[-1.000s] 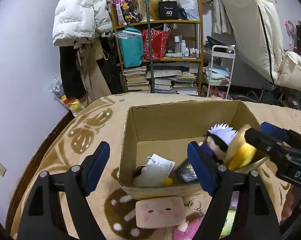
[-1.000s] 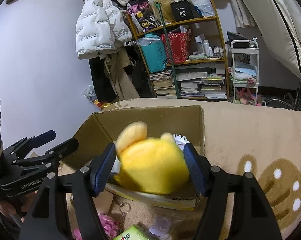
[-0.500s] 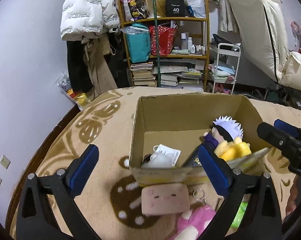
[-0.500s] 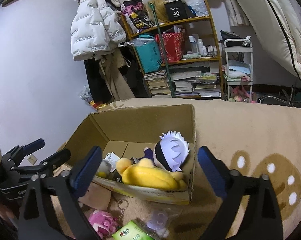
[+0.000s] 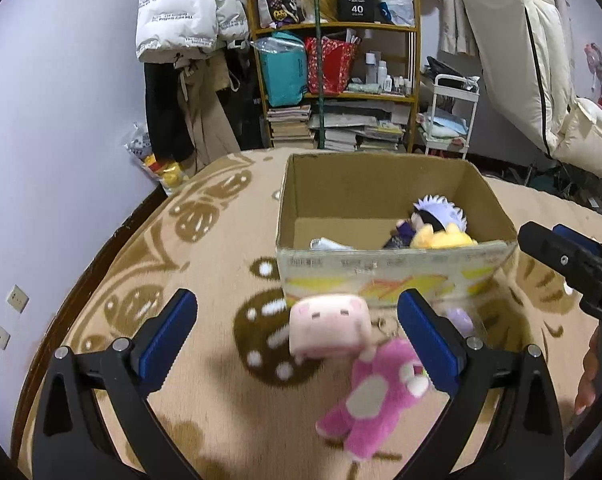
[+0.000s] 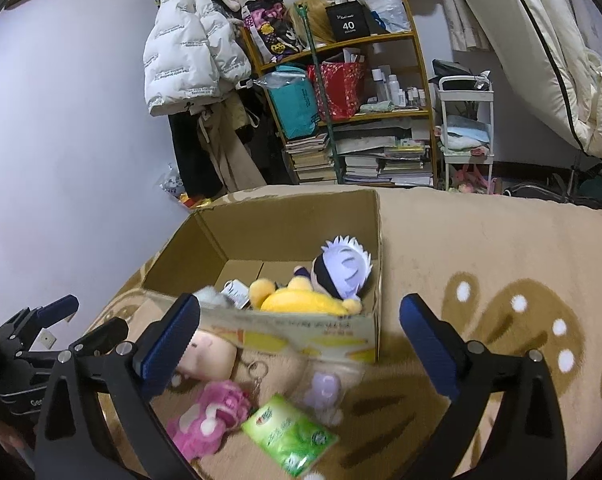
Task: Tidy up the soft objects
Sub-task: 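Lower both tools toward the pink bear and green tissue pack beside the box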
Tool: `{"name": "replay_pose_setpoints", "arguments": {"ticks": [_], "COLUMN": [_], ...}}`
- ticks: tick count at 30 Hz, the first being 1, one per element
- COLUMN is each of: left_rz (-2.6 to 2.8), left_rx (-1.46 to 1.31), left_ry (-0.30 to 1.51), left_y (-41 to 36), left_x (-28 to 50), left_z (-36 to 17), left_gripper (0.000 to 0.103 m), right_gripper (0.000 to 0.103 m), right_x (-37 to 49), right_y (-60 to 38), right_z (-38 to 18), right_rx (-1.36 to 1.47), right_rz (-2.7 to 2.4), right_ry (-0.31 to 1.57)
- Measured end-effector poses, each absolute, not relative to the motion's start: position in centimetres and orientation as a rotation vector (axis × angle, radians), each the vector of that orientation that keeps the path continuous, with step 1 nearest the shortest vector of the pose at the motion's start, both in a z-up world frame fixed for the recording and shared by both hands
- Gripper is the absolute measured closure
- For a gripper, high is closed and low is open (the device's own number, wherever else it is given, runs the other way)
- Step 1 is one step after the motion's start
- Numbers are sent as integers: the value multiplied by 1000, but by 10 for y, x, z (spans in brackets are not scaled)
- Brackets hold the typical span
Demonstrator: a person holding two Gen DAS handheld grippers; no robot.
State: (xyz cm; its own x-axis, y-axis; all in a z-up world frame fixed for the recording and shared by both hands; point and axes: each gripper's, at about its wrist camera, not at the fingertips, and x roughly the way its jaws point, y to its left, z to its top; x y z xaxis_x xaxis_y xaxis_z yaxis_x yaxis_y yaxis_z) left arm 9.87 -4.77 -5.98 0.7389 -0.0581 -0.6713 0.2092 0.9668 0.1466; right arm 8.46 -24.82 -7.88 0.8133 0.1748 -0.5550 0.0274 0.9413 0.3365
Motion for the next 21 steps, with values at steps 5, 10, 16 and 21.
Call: {"name": "replay_pose_setpoints", "arguments": {"ticks": [5, 10, 16, 21], "left_rz": [-146, -141, -149, -157], "left_rx": [225, 259, 295, 309], "left_ry": [772, 800, 842, 880], "left_y": [-45, -47, -55, -60], "left_x": [86, 76, 77, 85], "left_z": [-62, -68, -82, -94], "left_gripper": [4, 4, 4, 4], "right_gripper": [0, 0, 0, 0], "right_x": [72, 66, 67, 76], "right_y": [-243, -241, -240, -242], "right_z": [-78, -82, -99, -116], "right_rx": [338, 359, 395, 429], "right_rz": [96, 100, 113, 98], "right_ry": [652, 703, 805, 897]}}
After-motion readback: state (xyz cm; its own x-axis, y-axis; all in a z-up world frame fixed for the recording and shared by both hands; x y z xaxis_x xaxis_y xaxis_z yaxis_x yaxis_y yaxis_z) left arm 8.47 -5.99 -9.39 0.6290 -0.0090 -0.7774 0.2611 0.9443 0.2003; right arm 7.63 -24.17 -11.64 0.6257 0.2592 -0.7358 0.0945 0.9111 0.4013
